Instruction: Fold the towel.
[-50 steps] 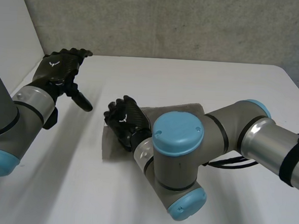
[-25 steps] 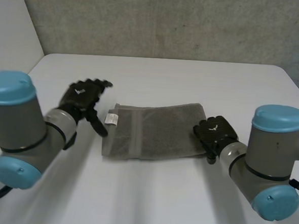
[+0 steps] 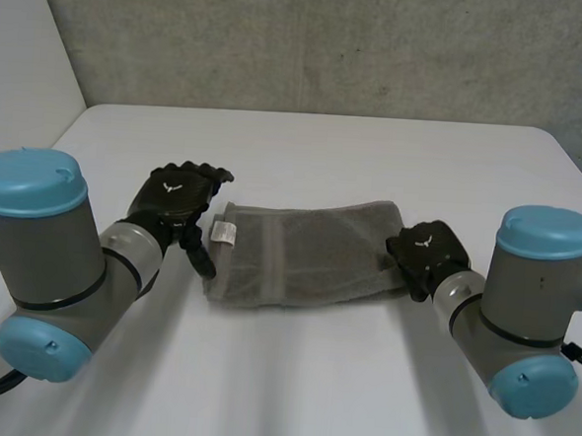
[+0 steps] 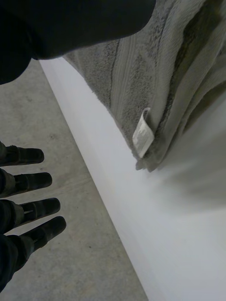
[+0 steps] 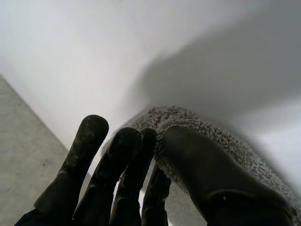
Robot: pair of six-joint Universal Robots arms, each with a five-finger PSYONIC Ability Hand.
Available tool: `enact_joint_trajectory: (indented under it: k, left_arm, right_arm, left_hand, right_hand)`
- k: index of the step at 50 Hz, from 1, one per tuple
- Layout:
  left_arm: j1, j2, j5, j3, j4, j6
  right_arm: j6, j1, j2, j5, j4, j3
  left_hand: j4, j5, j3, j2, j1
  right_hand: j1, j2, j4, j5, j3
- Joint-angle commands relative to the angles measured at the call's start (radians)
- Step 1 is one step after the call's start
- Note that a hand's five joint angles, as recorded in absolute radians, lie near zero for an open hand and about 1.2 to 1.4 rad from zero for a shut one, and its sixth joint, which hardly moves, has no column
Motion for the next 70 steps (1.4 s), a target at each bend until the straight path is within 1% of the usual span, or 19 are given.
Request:
enact_joint_trajectory:
  k: [1, 5, 7, 10, 12, 18, 19, 20, 21, 23, 24, 25, 29, 34, 40, 48, 58, 64, 70]
  left_arm:
    - [0.006, 0.042, -0.002, 0.014, -0.001, 0.000]
    - [0.014, 0.062, -0.002, 0.022, -0.001, 0.000]
    - [0.018, 0.087, -0.005, 0.034, 0.001, 0.000]
    - [0.021, 0.096, -0.008, 0.041, 0.003, 0.000]
    - [0.040, 0.113, -0.008, 0.045, 0.004, -0.005]
    - [0.057, 0.121, -0.008, 0.054, 0.004, -0.034]
    - [0.058, 0.121, -0.008, 0.057, 0.004, -0.049]
    - [0.058, 0.121, -0.008, 0.060, 0.004, -0.063]
    - [0.058, 0.121, -0.008, 0.061, 0.004, -0.063]
    - [0.061, 0.118, -0.008, 0.068, 0.004, -0.081]
    - [0.061, 0.118, -0.008, 0.068, 0.004, -0.081]
    - [0.061, 0.110, -0.008, 0.076, 0.004, -0.084]
    - [0.060, 0.095, -0.006, 0.090, 0.004, -0.086]
    - [0.041, 0.006, -0.008, 0.131, 0.003, -0.089]
    - [0.000, -0.071, -0.006, 0.159, 0.003, -0.103]
    - [-0.048, -0.208, -0.003, 0.186, -0.016, -0.123]
    - [-0.054, -0.280, -0.023, 0.189, -0.077, -0.097]
    - [-0.055, -0.264, -0.080, 0.208, -0.100, -0.087]
    - [-0.066, -0.172, -0.097, 0.228, -0.139, -0.091]
  right_arm:
    - [-0.042, 0.016, -0.010, 0.010, 0.013, -0.140]
    - [-0.063, 0.099, -0.004, 0.002, 0.017, -0.219]
    - [-0.071, 0.267, 0.036, -0.006, 0.017, -0.307]
    - [-0.073, 0.334, 0.064, -0.007, 0.021, -0.351]
    - [-0.073, 0.442, 0.119, -0.009, 0.033, -0.406]
    - [-0.092, 0.523, 0.235, -0.021, 0.108, -0.461]
    - [-0.092, 0.523, 0.236, -0.021, 0.109, -0.461]
    - [-0.103, 0.521, 0.248, -0.019, 0.131, -0.473]
    - [-0.103, 0.521, 0.248, -0.019, 0.132, -0.474]
    - [-0.099, 0.503, 0.236, -0.007, 0.156, -0.483]
    - [-0.099, 0.503, 0.236, -0.007, 0.156, -0.483]
    - [-0.090, 0.486, 0.222, -0.004, 0.161, -0.483]
    - [-0.059, 0.446, 0.167, -0.004, 0.158, -0.463]
    - [0.113, 0.370, 0.059, -0.013, 0.161, -0.420]
    - [0.228, 0.306, 0.033, -0.016, 0.165, -0.423]
    - [0.270, 0.245, 0.145, -0.067, 0.247, -0.490]
    - [0.355, 0.228, 0.398, -0.116, 0.386, -0.687]
    - [0.362, 0.228, 0.403, -0.119, 0.418, -0.722]
    - [0.411, 0.225, 0.265, -0.125, 0.412, -0.697]
  left_hand:
    - [-0.058, -0.062, -0.043, -0.057, -0.058]
    - [-0.058, -0.062, -0.043, -0.057, -0.058]
    - [-0.058, -0.062, -0.043, -0.057, -0.058]
    - [-0.058, -0.062, -0.043, -0.057, -0.058]
    - [-0.058, -0.062, -0.043, -0.057, -0.058]
    - [-0.058, -0.062, -0.043, -0.057, -0.058]
    - [-0.058, -0.062, -0.043, -0.057, -0.058]
    - [-0.058, -0.062, -0.043, -0.057, -0.058]
    - [-0.058, -0.062, -0.043, -0.057, -0.058]
    - [-0.058, -0.062, -0.043, -0.057, -0.058]
    - [-0.058, -0.062, -0.043, -0.057, -0.058]
    - [-0.058, -0.062, -0.043, -0.057, -0.058]
    - [-0.058, -0.062, -0.043, -0.057, -0.058]
    - [-0.058, -0.062, -0.043, -0.057, -0.058]
    - [-0.058, -0.062, -0.043, -0.057, -0.058]
    - [-0.058, -0.062, -0.043, -0.057, -0.058]
    - [-0.047, -0.051, -0.031, -0.045, -0.046]
    - [-0.047, -0.051, -0.031, -0.045, -0.046]
    - [-0.050, -0.054, -0.034, -0.048, -0.049]
  right_hand:
    - [0.156, 0.094, 0.060, 0.073, 0.058]
    - [0.156, 0.094, 0.060, 0.073, 0.058]
    - [0.156, 0.094, 0.060, 0.073, 0.058]
    - [0.156, 0.094, 0.060, 0.073, 0.058]
    - [0.156, 0.094, 0.060, 0.073, 0.058]
    - [0.156, 0.094, 0.060, 0.073, 0.058]
    - [0.156, 0.094, 0.060, 0.073, 0.058]
    - [-0.008, -0.071, -0.105, -0.091, -0.106]
    - [-0.010, -0.073, -0.107, -0.093, -0.108]
    - [-0.951, -1.014, -1.047, -1.034, -1.049]
    - [-0.955, -1.018, -1.052, -1.038, -1.053]
    - [-1.065, -1.128, -1.162, -1.148, -1.164]
    - [-1.065, -1.128, -1.162, -1.148, -1.164]
    - [-1.065, -1.128, -1.162, -1.148, -1.164]
    - [-1.065, -1.128, -1.162, -1.148, -1.164]
    - [-1.065, -1.128, -1.162, -1.148, -1.164]
    - [-1.065, -1.128, -1.162, -1.148, -1.164]
    - [-1.065, -1.128, -1.162, -1.148, -1.164]
    - [-1.065, -1.128, -1.162, -1.148, -1.164]
